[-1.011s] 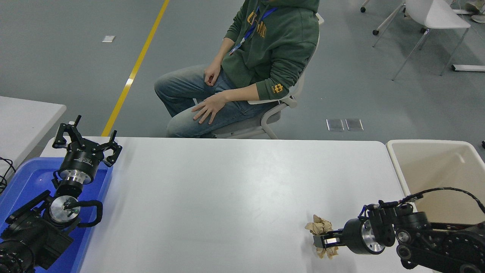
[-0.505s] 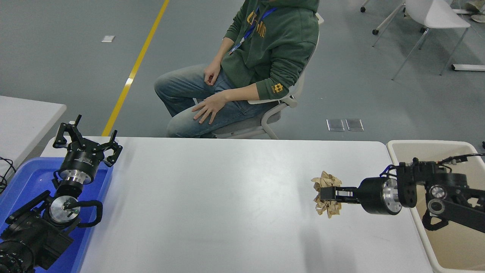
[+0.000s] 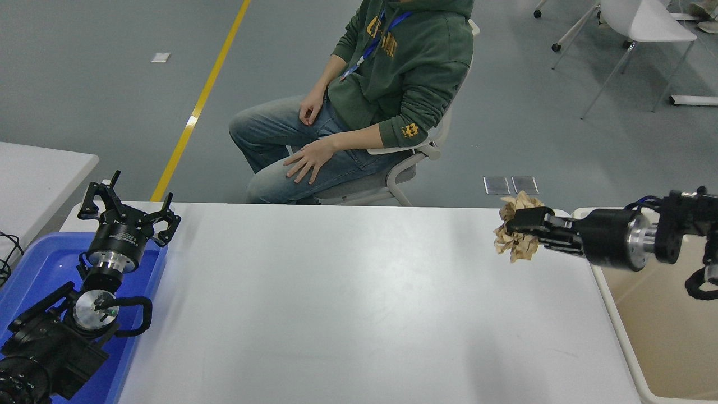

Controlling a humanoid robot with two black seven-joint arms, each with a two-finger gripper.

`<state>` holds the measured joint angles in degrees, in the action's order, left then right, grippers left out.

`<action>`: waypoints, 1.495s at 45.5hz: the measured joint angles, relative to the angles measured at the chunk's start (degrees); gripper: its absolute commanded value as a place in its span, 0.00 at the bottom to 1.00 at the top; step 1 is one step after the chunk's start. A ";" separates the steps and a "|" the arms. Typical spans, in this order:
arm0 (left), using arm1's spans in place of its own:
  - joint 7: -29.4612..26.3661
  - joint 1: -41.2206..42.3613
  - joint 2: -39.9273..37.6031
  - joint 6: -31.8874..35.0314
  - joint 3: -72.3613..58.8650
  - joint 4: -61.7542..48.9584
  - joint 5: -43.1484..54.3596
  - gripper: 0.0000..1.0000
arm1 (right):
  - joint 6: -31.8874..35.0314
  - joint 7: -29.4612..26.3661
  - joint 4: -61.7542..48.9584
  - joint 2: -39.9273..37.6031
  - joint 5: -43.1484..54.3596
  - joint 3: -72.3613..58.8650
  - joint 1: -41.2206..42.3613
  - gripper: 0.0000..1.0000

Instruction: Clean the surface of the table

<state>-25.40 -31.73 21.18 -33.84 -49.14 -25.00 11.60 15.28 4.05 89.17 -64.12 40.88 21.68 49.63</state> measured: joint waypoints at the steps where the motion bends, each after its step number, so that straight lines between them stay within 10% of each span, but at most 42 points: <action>1: 0.00 0.00 0.00 0.01 0.00 0.03 0.02 1.00 | 0.00 0.96 -0.37 -0.92 -1.15 0.17 -0.32 0.00; 30: 0.00 0.00 0.00 0.01 0.00 0.01 0.01 1.00 | -0.63 12.92 -14.35 -7.91 -17.31 1.17 -7.66 0.00; 68: 0.00 0.00 0.00 0.01 0.00 0.01 0.01 1.00 | -0.56 19.16 -64.58 18.97 -22.41 1.04 -20.92 0.00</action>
<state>-25.40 -31.73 21.18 -33.84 -49.14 -25.00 11.61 14.72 23.20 24.59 -45.15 18.47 22.72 28.71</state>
